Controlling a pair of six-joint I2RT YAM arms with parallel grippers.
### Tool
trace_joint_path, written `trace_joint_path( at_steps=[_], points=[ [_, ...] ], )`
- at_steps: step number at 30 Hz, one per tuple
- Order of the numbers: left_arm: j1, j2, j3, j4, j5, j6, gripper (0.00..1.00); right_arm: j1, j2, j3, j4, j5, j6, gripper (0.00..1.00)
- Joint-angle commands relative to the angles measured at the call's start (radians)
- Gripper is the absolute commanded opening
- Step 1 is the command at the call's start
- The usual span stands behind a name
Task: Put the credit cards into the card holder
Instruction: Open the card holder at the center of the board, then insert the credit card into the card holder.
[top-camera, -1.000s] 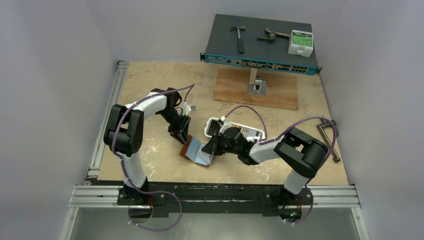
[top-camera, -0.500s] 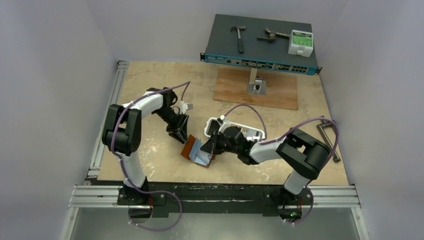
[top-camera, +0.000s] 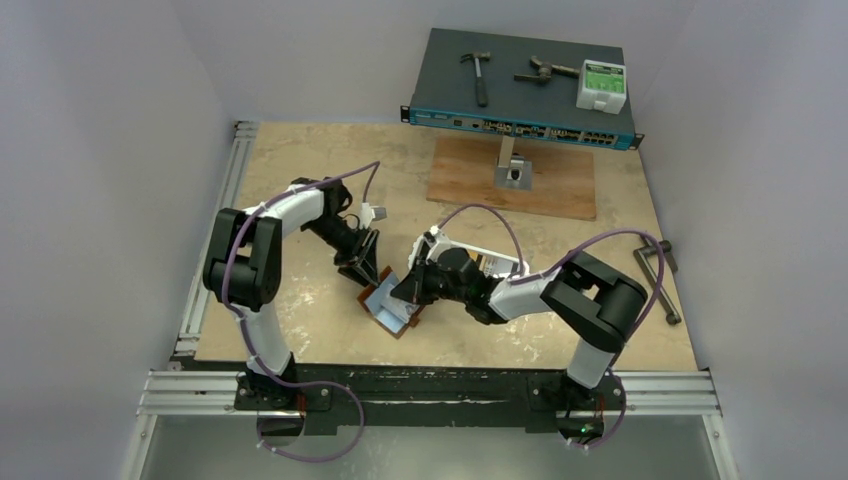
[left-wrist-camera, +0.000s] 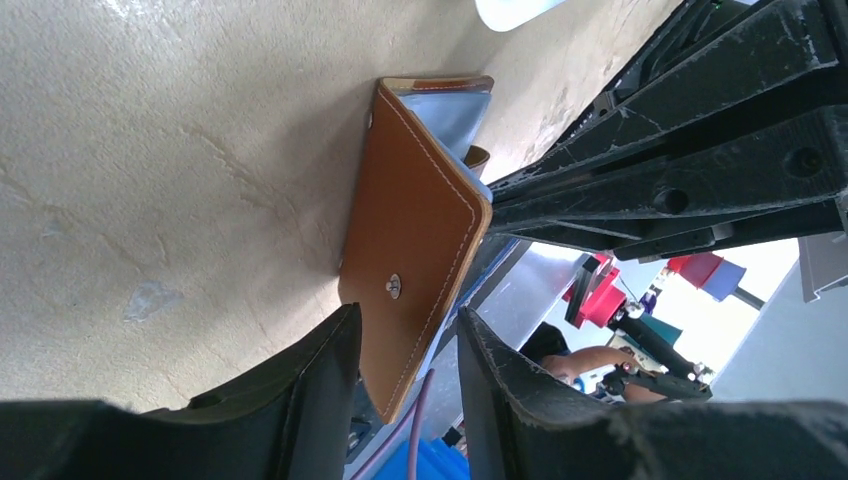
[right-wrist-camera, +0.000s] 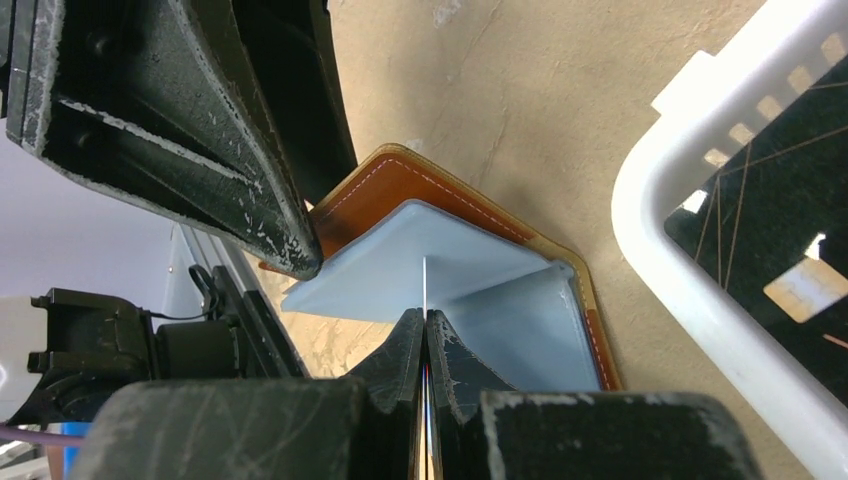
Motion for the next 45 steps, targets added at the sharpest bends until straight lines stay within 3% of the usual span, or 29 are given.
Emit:
trace_joint_path(
  at_steps=[1,11,13,16,19,24,32,38,42,45],
  points=[
    [0.003,-0.013,-0.011,0.005,0.045,0.050,0.40,0.004,0.036,0.039,0.063,-0.024,-0.006,0.00],
    [0.004,0.013,-0.035,0.029,0.019,0.081,0.38,0.005,0.091,0.089,0.084,-0.042,-0.003,0.00],
    [0.003,0.024,-0.035,0.044,-0.016,0.077,0.30,0.006,0.089,0.087,0.087,-0.041,0.000,0.00],
    [-0.004,0.072,-0.015,0.023,-0.044,0.081,0.06,0.005,0.086,0.084,0.088,-0.039,0.000,0.00],
    [-0.010,0.099,0.001,0.007,-0.095,0.073,0.00,0.006,0.086,0.085,0.089,-0.039,0.001,0.00],
    [-0.012,0.059,-0.006,0.025,-0.111,0.059,0.00,0.005,0.071,0.062,0.090,-0.043,0.001,0.00],
    [0.008,-0.015,0.054,-0.047,0.056,0.031,0.00,-0.001,0.004,-0.048,0.095,-0.030,0.039,0.00],
    [0.011,-0.086,0.146,-0.170,0.140,0.055,0.00,-0.045,-0.147,-0.127,0.133,-0.009,0.058,0.00],
    [0.011,-0.149,0.159,-0.152,0.056,0.021,0.00,-0.074,-0.293,-0.038,-0.167,0.019,-0.096,0.00],
    [0.023,-0.180,0.125,-0.118,-0.047,-0.010,0.00,-0.074,-0.368,0.017,-0.409,0.158,-0.238,0.00]
  ],
)
